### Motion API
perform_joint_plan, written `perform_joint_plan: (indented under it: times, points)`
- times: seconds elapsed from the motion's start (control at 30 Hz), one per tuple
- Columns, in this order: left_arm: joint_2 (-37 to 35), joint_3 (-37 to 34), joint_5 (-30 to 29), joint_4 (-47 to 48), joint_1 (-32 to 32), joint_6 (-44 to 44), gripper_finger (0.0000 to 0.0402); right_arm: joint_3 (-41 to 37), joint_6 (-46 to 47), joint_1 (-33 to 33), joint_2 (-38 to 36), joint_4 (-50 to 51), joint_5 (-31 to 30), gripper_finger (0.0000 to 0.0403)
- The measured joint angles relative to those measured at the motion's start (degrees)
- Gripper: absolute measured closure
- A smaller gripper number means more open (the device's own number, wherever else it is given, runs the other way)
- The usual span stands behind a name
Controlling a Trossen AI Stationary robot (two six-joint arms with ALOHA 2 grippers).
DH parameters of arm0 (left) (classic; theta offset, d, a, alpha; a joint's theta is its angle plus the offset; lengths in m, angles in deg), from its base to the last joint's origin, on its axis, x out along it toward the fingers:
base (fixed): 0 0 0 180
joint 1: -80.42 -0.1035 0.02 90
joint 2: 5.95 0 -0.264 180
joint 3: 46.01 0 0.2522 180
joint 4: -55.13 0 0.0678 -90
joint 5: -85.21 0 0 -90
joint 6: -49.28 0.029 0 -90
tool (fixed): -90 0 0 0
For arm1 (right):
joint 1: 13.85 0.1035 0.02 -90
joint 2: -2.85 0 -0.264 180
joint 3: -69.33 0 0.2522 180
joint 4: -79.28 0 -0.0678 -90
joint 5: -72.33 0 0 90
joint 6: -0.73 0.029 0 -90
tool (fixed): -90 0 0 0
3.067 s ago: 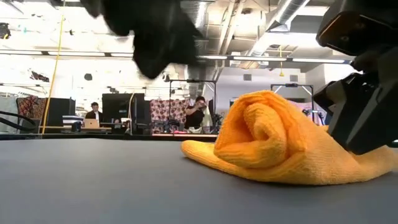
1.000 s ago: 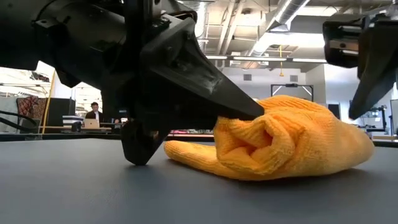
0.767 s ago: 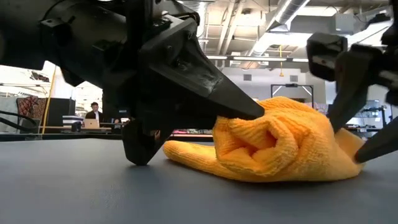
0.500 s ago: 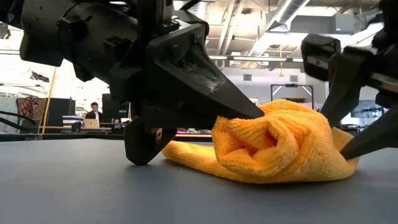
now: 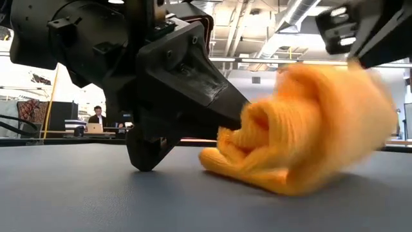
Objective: Roll towel
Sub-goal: Roll the yellow microfiber towel
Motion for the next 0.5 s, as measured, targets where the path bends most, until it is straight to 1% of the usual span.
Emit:
perform_joint_plan:
  times: [0.1, 0.23, 0.3, 0.37, 0.43, 0.5]
  points:
    - [0.0, 0.0, 0.0, 0.1, 0.1, 1.2, 0.0401, 0.0, 4.9, -3.2, -2.7, 6.4, 5.2, 0.0297]
    - [0.0, 0.0, -0.2, 0.0, 0.1, 1.6, 0.0401, 0.0, 9.9, -5.7, -2.2, 8.2, 11.1, 0.0227]
    - [0.1, 0.0, -0.3, 0.0, 0.1, 1.7, 0.0401, 0.0, 9.6, -5.8, -2.1, 7.2, 13.1, 0.0193]
    - [0.1, 0.0, -0.4, 0.1, 0.1, 1.7, 0.0401, 0.0, 7.2, -5.7, -2.1, 5.7, 14.0, 0.0166]
    - [0.1, 0.0, -0.4, 0.1, 0.1, 1.8, 0.0401, 0.0, 4.8, -5.3, -2.1, 4.5, 14.0, 0.0150]
    - [0.1, 0.0, -0.5, 0.1, 0.1, 1.9, 0.0401, 0.0, 3.3, -5.1, -2.1, 4.7, 14.1, 0.0145]
